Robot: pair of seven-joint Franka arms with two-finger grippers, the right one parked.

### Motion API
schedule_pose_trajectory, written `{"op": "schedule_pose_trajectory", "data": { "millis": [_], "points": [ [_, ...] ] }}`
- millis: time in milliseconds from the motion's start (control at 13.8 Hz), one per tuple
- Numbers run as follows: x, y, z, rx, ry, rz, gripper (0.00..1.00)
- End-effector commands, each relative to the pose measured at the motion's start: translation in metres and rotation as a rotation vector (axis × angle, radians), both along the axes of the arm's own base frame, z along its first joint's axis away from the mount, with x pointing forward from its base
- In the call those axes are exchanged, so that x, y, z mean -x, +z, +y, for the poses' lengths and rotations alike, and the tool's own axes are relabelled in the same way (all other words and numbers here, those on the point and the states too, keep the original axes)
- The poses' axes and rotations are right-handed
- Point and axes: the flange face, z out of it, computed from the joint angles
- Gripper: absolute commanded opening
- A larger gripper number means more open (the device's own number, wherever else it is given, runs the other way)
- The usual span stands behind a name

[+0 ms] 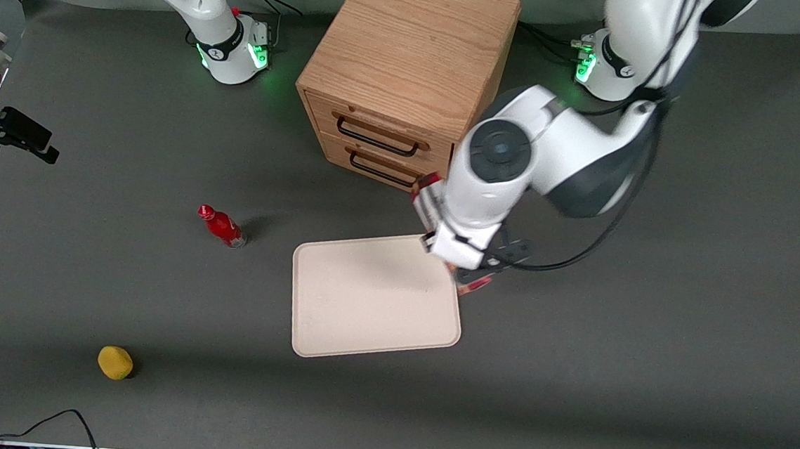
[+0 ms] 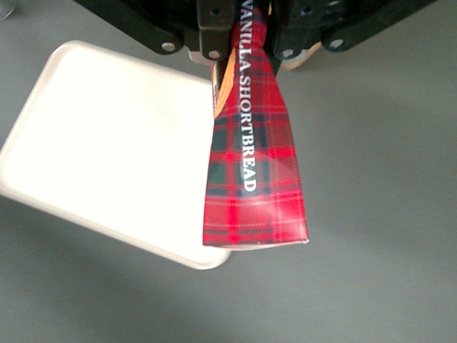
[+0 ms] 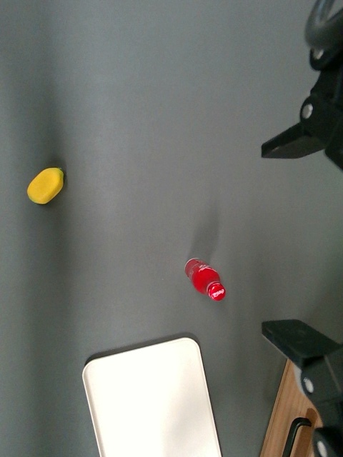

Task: Place red cookie box on tray
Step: 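Carry the cookie box with the left gripper over the white tray, then lower the cookie box onto the tray and open the left gripper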

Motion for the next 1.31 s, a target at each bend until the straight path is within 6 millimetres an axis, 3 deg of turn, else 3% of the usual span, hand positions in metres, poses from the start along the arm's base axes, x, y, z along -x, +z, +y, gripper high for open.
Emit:
{"op": "schedule_pose_trajectory", "data": {
  "millis": [0,218,508,1234],
  "points": [
    [-0.022,-0.025,-0.014,0.014,0.036,-0.073,0.16],
    [-0.028,-0.084,-0.026,-0.042,-0.027,-0.131,0.16],
    [-0.021,-0.140,-0.030,-0.081,-0.117,-0.127,0.16],
    [-0.006,-0.180,-0.027,-0.108,-0.156,-0.124,0.18]
  ]
}}
